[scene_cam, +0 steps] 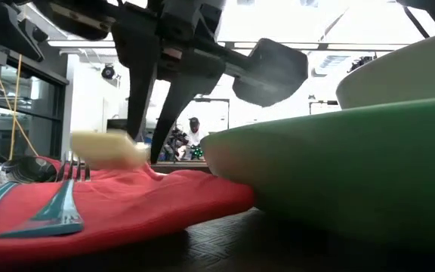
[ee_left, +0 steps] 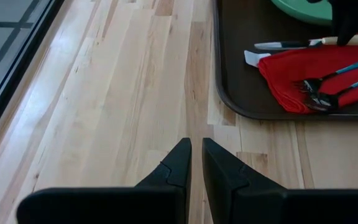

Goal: Set up tray
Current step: Adjust the yellow knife on the red napkin

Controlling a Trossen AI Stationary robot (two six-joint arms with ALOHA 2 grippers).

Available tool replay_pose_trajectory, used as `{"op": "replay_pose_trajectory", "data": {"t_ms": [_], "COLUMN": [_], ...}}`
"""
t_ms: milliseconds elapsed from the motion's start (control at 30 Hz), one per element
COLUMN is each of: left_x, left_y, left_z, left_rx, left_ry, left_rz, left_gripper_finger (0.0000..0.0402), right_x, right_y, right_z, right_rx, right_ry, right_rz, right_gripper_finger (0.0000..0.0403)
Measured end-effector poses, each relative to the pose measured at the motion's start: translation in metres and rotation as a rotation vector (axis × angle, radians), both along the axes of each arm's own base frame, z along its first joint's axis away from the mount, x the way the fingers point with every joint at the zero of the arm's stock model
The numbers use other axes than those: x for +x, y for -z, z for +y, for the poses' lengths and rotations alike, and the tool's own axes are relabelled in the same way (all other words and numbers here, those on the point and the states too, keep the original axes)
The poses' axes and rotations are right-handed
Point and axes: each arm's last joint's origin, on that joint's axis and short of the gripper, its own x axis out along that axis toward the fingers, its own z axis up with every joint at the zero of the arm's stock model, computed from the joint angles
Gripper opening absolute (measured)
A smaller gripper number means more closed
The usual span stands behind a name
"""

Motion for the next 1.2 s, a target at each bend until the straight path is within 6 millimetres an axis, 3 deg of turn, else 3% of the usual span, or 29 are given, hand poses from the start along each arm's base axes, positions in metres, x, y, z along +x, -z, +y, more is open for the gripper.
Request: {"op": "replay_pose_trajectory", "data": {"t_ms": [233, 567, 1200], "left_x": [0.000, 0.000, 0.000], "left_y": [0.000, 0.000, 0.000], "left_z": [0.000, 0.000, 0.000], "left_rx": [0.000, 0.000, 0.002], "left_ry": [0.000, 0.000, -0.002], "left_rz": [0.000, 0.000, -0.001], "left_gripper_finger": [0.0067, 0.0067, 0.0067], "right_x": [-0.005, -0.006, -0.005], "right_y": [-0.011, -0.019, -0.018], "right_z": [-0.003, -0.004, -0.002], "right_rx": [-0.051, -0.113, -0.132], "right_ry": [-0.022, -0.274, -0.329], "right_rz": [0.001, -0.065, -0.083], "right_gripper_finger": [0.0009, 0.0007, 0.0005]}}
